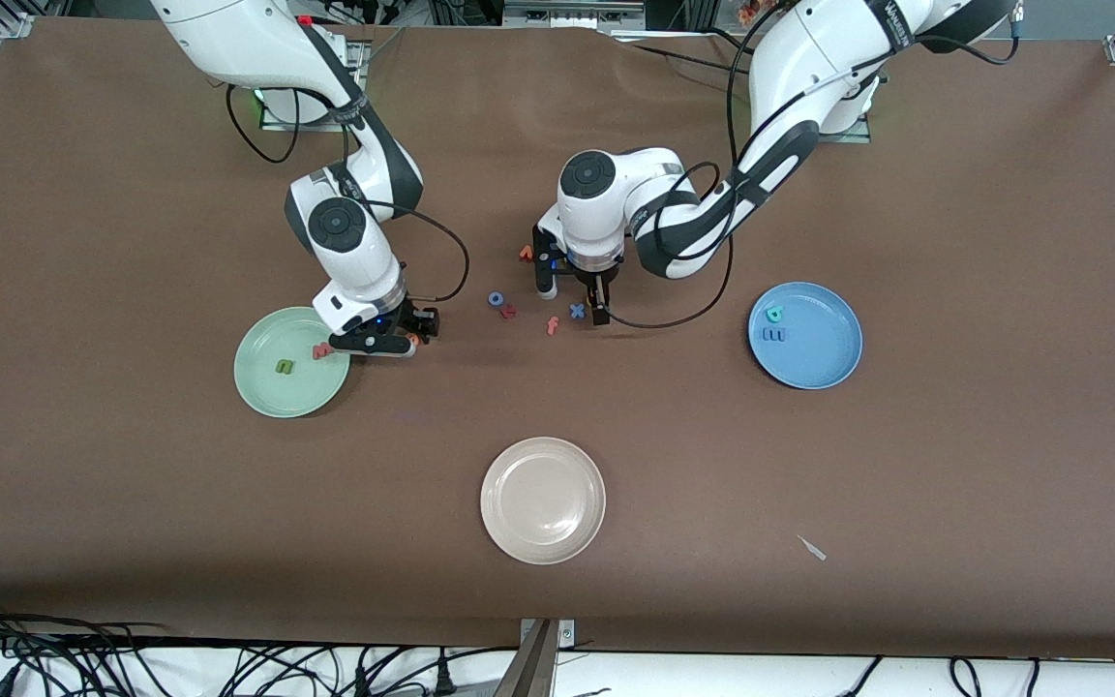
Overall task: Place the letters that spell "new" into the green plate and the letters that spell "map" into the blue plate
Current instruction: 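Grasp the yellow letter with the left gripper while the right gripper grasps the orange letter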
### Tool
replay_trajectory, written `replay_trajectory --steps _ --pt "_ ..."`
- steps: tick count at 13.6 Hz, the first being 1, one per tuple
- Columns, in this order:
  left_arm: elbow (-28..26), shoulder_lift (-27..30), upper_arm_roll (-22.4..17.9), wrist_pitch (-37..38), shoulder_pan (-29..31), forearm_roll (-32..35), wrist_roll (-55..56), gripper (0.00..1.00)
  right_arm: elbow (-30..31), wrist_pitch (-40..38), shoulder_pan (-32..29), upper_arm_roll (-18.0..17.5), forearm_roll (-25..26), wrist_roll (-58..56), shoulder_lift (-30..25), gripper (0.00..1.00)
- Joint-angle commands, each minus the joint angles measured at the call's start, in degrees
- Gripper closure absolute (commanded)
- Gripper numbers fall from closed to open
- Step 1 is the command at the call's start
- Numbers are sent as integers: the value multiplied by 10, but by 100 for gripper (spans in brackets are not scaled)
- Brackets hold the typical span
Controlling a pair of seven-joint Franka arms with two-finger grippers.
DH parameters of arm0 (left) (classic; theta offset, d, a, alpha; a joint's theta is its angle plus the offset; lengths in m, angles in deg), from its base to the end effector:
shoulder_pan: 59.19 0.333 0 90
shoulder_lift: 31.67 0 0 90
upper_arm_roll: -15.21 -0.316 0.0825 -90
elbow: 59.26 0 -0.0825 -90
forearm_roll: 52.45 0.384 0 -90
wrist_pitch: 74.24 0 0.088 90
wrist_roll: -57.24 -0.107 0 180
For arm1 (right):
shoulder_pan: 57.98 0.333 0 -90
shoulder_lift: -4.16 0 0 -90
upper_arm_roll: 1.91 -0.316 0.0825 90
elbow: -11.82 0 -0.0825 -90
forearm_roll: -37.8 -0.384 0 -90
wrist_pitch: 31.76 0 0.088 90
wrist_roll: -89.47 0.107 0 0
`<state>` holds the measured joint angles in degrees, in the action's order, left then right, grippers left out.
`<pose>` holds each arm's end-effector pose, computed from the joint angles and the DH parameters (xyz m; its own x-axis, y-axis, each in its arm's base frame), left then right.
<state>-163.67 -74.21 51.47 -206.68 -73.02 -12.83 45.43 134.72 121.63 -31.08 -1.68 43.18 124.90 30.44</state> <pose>0.4359 -0.4649 0.1841 0.1117 -0.9917 -0.0638 -0.9929 -0.1087 -0.0485 0.5143 0.2615 0.1920 0.9938 -0.0697 0.0869 -0.0699 -0.9976 -0.0007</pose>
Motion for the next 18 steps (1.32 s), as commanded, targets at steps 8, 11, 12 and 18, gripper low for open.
replay_trajectory --steps 8,11,12,18 --pt "14 -26 -5 -6 -12 25 1 64 -1 52 2 0 10 3 32 31" --pt "14 -20 -3 -2 -7 27 2 90 4 58 3 0 10 3 33 39" --pt "14 -14 -3 2 -3 27 2 90 4 58 3 0 10 2 32 47" --pt "7 63 41 162 62 3 -10 91 10 53 1 0 11 -10 14 87"
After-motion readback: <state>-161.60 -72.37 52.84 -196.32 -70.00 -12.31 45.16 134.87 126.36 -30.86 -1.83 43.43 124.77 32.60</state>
